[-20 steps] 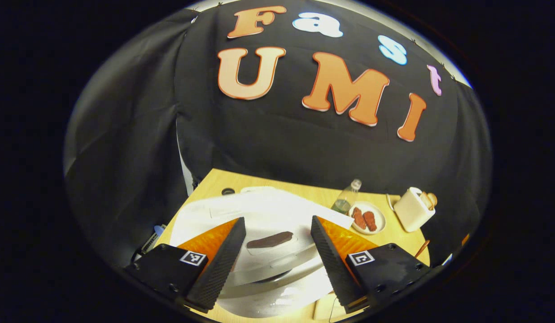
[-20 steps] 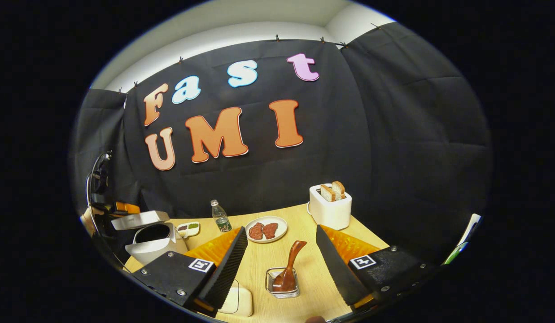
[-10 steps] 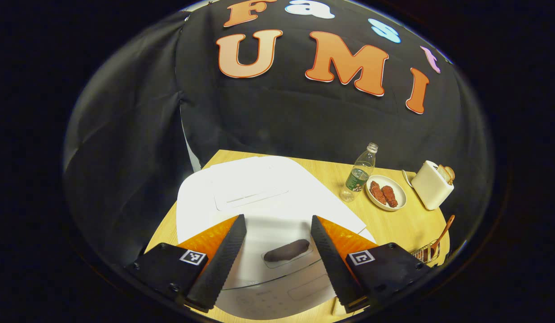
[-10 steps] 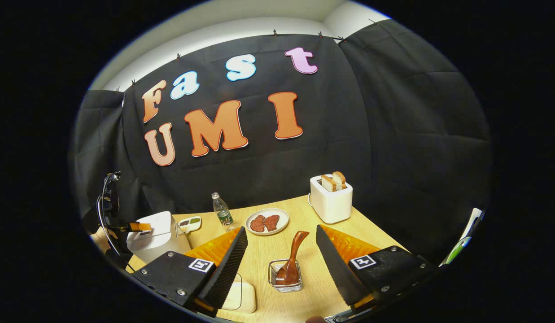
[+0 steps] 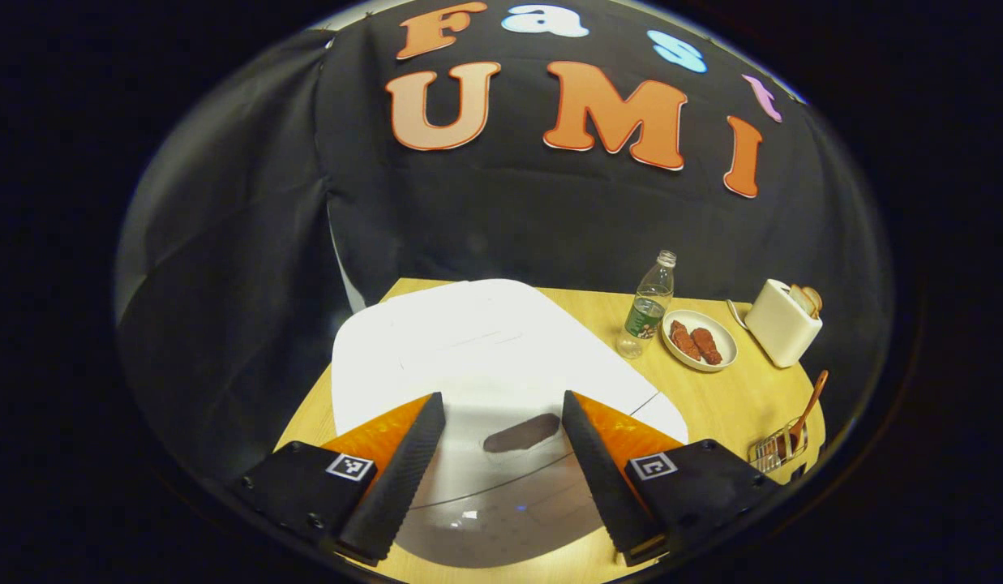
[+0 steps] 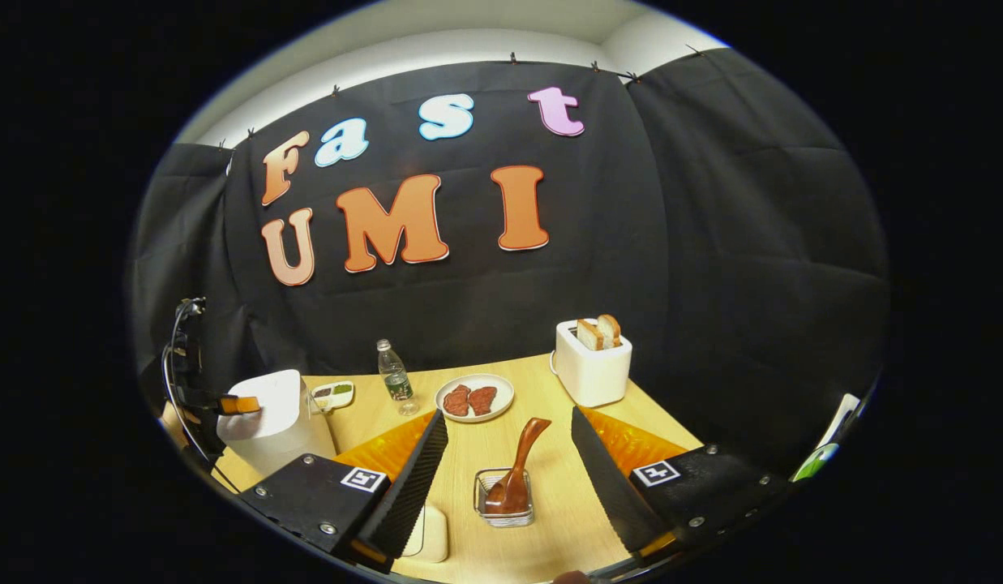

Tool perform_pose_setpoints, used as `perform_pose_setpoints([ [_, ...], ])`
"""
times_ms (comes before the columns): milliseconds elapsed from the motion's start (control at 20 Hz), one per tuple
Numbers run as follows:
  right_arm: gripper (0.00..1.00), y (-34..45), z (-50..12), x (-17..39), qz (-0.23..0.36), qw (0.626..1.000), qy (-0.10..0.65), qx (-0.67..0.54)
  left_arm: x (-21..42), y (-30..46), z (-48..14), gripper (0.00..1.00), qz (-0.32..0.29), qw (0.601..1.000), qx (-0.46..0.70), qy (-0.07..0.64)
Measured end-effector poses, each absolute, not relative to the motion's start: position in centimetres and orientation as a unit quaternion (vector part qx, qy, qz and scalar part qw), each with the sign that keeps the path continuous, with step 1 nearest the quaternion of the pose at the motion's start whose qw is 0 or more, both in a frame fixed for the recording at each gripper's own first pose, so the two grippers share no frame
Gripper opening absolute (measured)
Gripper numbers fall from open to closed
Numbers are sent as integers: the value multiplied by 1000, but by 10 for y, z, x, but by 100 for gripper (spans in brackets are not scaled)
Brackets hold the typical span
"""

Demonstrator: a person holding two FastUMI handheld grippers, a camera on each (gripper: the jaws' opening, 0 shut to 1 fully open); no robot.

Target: Close the left gripper, press the button to open the rice cooker; take a wooden spoon from the chopstick holder with the right hand, scoop a spoonful of rice and pour it into the rice cooker, then put the wooden spoon back into the chopstick holder.

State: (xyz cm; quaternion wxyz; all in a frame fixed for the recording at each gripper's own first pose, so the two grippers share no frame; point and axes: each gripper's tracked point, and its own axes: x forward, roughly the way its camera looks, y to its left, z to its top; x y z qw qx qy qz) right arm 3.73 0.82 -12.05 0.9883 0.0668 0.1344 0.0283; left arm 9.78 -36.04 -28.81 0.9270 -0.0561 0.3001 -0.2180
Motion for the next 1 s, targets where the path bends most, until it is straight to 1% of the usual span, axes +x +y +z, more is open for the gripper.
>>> perform_pose_setpoints([
  [150, 95, -1, -105, 37, 22, 991, 123, 55, 82, -338, -239, 99, -220, 940, -67, 253],
  [400, 95, -10, -75, 39, 21, 993, 103, 55, 60, -290, -130, 98, -221, 957, -89, 164],
  [600, 95, -21, -45, 37, 19, 996, 75, 47, 41, -228, -60, 98, -183, 975, -82, 100],
  [750, 95, -30, -23, 32, 13, 998, 52, 43, 23, -192, -28, 98, -156, 981, -101, 59],
  [1000, 95, -44, -2, 22, 0, 999, 29, 18, 3, -153, -21, 99, -124, 985, -117, 30],
])
